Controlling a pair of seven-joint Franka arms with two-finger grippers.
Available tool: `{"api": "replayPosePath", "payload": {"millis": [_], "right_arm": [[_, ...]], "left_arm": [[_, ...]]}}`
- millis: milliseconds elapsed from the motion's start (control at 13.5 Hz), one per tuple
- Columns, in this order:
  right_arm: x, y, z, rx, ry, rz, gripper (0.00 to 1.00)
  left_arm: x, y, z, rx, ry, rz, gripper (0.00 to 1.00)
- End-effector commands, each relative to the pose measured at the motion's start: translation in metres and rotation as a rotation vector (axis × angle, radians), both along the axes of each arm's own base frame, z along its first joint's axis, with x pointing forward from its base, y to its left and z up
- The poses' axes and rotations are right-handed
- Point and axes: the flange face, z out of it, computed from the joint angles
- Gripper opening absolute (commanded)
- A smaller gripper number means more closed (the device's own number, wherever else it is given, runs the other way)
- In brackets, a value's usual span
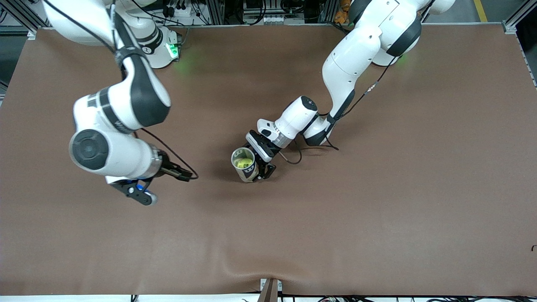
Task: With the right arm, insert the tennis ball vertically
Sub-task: 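Open the left gripper off the can while the right gripper withdraws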
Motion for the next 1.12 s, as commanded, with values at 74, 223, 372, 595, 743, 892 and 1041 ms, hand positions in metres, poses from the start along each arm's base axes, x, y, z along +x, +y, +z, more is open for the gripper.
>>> {"api": "replayPosePath", "payload": {"millis": [74, 223, 372, 595, 743, 892, 1041], "right_arm": [[-0.006, -0.067, 0.033, 0.054, 0.039, 0.25, 1.0], [-0.012, -0.096, 0.049, 0.074, 0.056, 0.305, 1.0], [-0.02, -0.113, 0.067, 0.091, 0.034, 0.363, 1.0], [-0.045, -0.128, 0.095, 0.075, -0.005, 0.36, 1.0], [-0.075, -0.129, 0.104, 0.064, -0.07, 0.38, 1.0], [-0.1, -0.144, 0.099, 0.046, -0.099, 0.467, 1.0], [-0.117, -0.161, 0.107, 0.044, -0.067, 0.453, 1.0]], "left_arm": [[-0.008, 0.006, -0.008, 0.012, 0.019, 0.001, 1.0], [-0.017, 0.013, -0.016, 0.032, 0.04, -0.005, 1.0], [-0.027, 0.021, -0.011, 0.045, 0.064, -0.002, 1.0], [-0.026, 0.048, -0.005, 0.064, 0.098, 0.033, 1.0], [-0.019, 0.07, -0.01, 0.083, 0.119, 0.062, 1.0], [-0.01, 0.091, -0.014, 0.107, 0.149, 0.09, 1.0], [0.001, 0.106, -0.007, 0.143, 0.184, 0.107, 1.0]]}}
